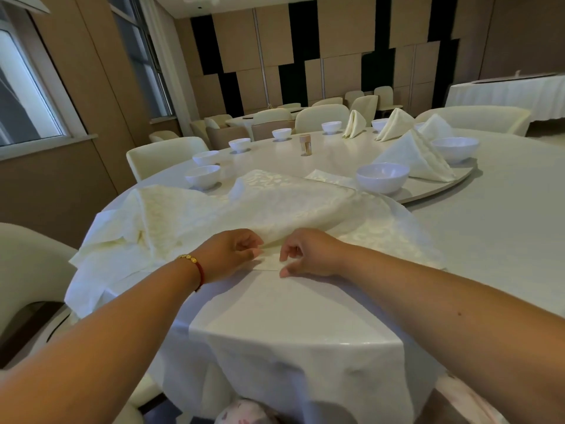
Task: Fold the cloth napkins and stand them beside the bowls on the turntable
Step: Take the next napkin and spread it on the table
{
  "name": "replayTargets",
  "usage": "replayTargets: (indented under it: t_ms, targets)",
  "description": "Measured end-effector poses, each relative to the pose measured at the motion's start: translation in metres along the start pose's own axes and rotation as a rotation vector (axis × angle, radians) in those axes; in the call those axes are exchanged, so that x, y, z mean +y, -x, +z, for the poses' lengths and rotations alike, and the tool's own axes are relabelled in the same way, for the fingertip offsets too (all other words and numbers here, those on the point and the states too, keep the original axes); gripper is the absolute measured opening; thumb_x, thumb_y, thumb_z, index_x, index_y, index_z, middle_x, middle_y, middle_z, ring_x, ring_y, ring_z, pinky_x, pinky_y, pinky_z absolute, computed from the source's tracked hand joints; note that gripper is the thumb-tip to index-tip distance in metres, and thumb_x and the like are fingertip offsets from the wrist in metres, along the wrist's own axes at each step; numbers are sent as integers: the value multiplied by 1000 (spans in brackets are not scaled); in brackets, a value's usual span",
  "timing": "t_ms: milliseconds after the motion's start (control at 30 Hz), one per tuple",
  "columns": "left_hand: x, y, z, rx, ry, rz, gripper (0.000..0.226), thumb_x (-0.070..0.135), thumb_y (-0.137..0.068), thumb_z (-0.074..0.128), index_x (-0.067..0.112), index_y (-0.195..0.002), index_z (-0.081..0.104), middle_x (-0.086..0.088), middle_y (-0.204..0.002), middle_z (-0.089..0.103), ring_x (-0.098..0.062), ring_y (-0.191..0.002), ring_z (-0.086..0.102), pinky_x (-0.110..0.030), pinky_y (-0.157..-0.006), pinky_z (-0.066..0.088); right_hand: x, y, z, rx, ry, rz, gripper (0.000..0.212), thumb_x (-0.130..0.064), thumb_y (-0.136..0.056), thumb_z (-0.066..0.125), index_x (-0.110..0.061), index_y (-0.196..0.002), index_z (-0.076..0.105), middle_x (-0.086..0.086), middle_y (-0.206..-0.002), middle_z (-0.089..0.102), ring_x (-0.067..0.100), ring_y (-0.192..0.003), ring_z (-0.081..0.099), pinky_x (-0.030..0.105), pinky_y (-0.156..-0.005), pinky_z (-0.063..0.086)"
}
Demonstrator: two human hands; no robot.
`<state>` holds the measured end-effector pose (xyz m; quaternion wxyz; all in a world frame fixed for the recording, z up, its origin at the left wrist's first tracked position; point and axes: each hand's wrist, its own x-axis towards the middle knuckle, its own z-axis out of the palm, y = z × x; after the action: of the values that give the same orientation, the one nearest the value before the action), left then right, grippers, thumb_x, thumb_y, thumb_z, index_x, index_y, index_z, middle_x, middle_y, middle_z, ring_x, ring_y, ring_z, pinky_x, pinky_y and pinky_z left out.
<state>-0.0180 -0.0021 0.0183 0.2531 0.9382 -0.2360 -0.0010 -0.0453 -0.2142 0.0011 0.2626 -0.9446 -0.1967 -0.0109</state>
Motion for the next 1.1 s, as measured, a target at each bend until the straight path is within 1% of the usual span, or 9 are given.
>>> replayTargets:
  t_ms: [100, 267, 433, 567, 667, 767, 933, 1033, 1100]
  targets:
    - [-14, 2, -6, 27, 44, -40, 10, 28, -94, 57, 27, -102, 65, 14, -97, 65, 1, -86, 57, -14, -76, 41, 6, -12, 7, 51, -73, -2, 14, -27, -80, 77, -18, -82, 67, -9, -73, 54, 6, -65, 48, 19, -58, 35]
    - [-25, 1, -15, 66, 79, -71, 11, 29, -94, 58, 24, -97, 67, 10, -96, 67, -5, -88, 59, -18, -80, 44, 5, -15, 7, 0, -62, -18, 15, -20, -85, 71, -14, -74, 63, -6, -68, 56, 3, -60, 46, 16, -55, 35]
    - [-22, 3, -28, 99, 195, -80, 13, 24, -94, 58, 20, -94, 70, 5, -88, 71, -6, -76, 61, -23, -75, 48, 8, 25, -59, -337, 72, 74, 18, -14, -80, 68, -27, -68, 65, -16, -67, 60, -2, -61, 49, 15, -66, 40]
    - [-4, 15, -31, -28, 244, -58, 14, 19, -93, 60, 20, -92, 74, 4, -86, 74, -1, -73, 63, -22, -69, 52, 16, 56, -107, -486, 152, 186, 13, -19, -81, 72, -27, -70, 69, -15, -68, 60, 0, -65, 50, 18, -70, 39]
    - [19, 33, -15, -192, 203, 81, 8, 22, -85, 70, 23, -92, 75, 11, -90, 73, 1, -82, 65, -15, -77, 48, 12, 69, -100, -445, 73, 140, 3, -21, -81, 74, -22, -80, 71, -17, -72, 65, -5, -68, 55, 15, -73, 41]
    - [39, 51, 4, -303, 196, 162, 13, 20, -81, 75, 22, -94, 75, 13, -89, 72, 6, -75, 61, -8, -73, 43, -6, 82, -70, -330, -108, 7, 10, -26, -77, 79, -27, -80, 70, -18, -75, 66, -5, -70, 56, 11, -69, 40]
    - [38, 62, 11, -249, 223, 191, 13, 22, -79, 77, 24, -92, 75, 10, -90, 72, 3, -74, 61, -13, -74, 45, -42, 104, -9, -203, -56, -256, 41, -43, -66, 85, -29, -100, 66, -18, -94, 57, -2, -88, 52, 14, -78, 41]
    - [22, 69, 10, -205, 230, 179, 25, 42, -71, 79, 25, -89, 76, 9, -94, 71, -5, -86, 65, -23, -82, 49, -48, 107, 14, -138, 79, -446, 58, -48, -63, 85, -25, -111, 62, -10, -108, 55, 6, -101, 47, 22, -89, 38]
    - [12, 76, 11, -190, 272, 205, 36, 51, -62, 77, 26, -88, 76, 9, -98, 68, -10, -94, 65, -23, -87, 49, -46, 106, 22, -99, 144, -491, 59, -44, -63, 86, -23, -113, 62, -7, -110, 55, 7, -101, 44, 18, -87, 34]
